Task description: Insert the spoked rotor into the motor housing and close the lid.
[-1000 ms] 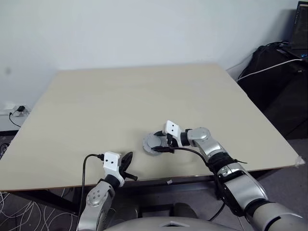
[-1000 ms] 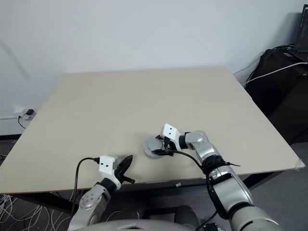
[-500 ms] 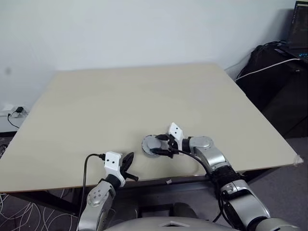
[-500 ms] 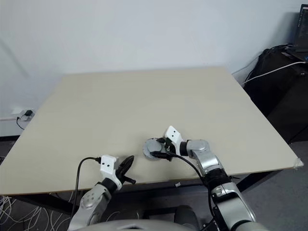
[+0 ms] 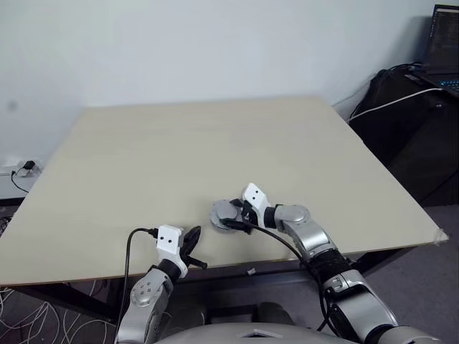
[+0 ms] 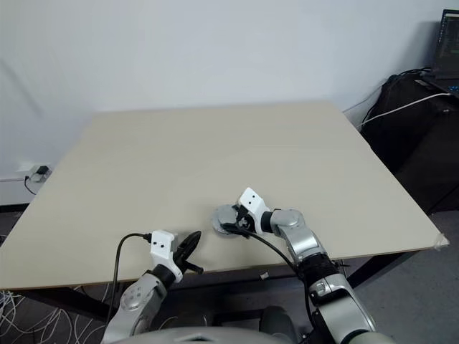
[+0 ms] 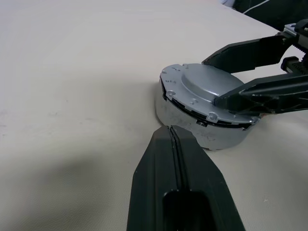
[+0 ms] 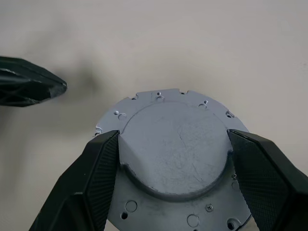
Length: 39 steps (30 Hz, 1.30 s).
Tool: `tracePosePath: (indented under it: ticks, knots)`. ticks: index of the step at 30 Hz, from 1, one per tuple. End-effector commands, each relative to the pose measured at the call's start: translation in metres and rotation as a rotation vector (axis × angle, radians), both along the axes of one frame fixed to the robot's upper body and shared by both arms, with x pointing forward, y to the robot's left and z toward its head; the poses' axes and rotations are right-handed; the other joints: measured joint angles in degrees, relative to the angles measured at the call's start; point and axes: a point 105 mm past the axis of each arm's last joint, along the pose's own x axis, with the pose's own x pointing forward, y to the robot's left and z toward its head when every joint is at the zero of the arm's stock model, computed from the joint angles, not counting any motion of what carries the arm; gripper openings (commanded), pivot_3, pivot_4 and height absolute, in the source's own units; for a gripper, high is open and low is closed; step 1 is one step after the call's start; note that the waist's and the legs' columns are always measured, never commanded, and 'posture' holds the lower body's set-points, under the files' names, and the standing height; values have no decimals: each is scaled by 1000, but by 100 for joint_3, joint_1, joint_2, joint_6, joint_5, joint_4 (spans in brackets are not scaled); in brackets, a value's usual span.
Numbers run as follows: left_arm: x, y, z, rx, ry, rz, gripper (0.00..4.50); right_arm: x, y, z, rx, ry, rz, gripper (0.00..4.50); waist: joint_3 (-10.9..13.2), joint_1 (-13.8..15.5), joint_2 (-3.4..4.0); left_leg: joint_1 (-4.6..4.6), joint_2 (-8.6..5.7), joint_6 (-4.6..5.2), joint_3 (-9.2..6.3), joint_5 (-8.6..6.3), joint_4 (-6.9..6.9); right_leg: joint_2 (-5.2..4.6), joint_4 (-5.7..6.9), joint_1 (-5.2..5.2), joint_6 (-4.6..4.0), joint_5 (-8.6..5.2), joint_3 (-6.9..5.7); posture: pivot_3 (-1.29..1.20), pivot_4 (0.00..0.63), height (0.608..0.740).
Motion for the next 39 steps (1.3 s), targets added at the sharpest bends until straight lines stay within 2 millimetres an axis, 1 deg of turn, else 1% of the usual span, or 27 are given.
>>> tracePosePath:
  ticks: [1, 6, 15, 18, 21, 24, 27, 33, 39]
  knots:
    - [6, 0, 11, -12, -50, -3, 0, -2, -1, -6, -48, -1, 9, 3265, -1, 0, -1, 0, 0, 1, 0, 1, 1, 0, 0, 0, 0, 0, 0, 0, 0, 740]
    - [7, 0, 10, -12, -51, 0, 0, -4, -5, -13, -86, 6, -6, 3265, -6, 1, -3, 0, 0, 5, 0, 4, 1, 1, -1, 0, -1, 1, 1, 0, 0, 740]
    - [8, 0, 10, -12, -52, -1, 0, -3, -6, -17, -110, 14, -39, 3265, -9, 3, -4, 11, 0, -11, -1, -5, 1, 1, 1, 11, 0, 1, 2, 0, 0, 740]
    - [8, 0, 9, -12, -52, 1, 0, -4, -6, -19, -122, 27, -32, 3265, -7, 3, -3, 26, 0, -13, -2, -7, 0, 1, 0, 29, -1, 0, 2, 0, 0, 740]
    - [7, 0, 9, -13, -51, 3, 0, -4, -6, -20, -125, 46, -39, 3265, -2, 2, -8, 63, 1, -20, -2, -11, -6, -3, -6, 71, -2, -6, 1, 0, 0, 740]
    - [7, 0, 9, -14, -51, 3, 0, -4, -5, -21, -125, 61, -49, 3265, -1, 1, -10, 67, 1, -20, -3, -12, -7, -5, -7, 76, -1, -8, 0, 0, 0, 740]
    - [7, 1, 9, -15, -51, 4, 0, -3, -5, -21, -132, 54, -61, 3265, -1, 0, -10, 68, 1, -20, -5, -12, -8, -5, -6, 75, -1, -7, -1, 0, 0, 740]
    - [7, 1, 8, -17, -49, 5, 0, -2, -6, -22, -160, -32, -50, 3265, 4, 1, -8, 69, 1, -21, -6, -12, -9, -8, -5, 76, -1, -7, -1, 0, 0, 740]
    - [7, 0, 8, -19, -48, 3, 0, -2, -7, -25, -165, -31, -54, 3265, 12, -12, -10, 69, 2, -22, -7, -12, -12, -11, -6, 75, -1, -8, 0, 0, 0, 740]
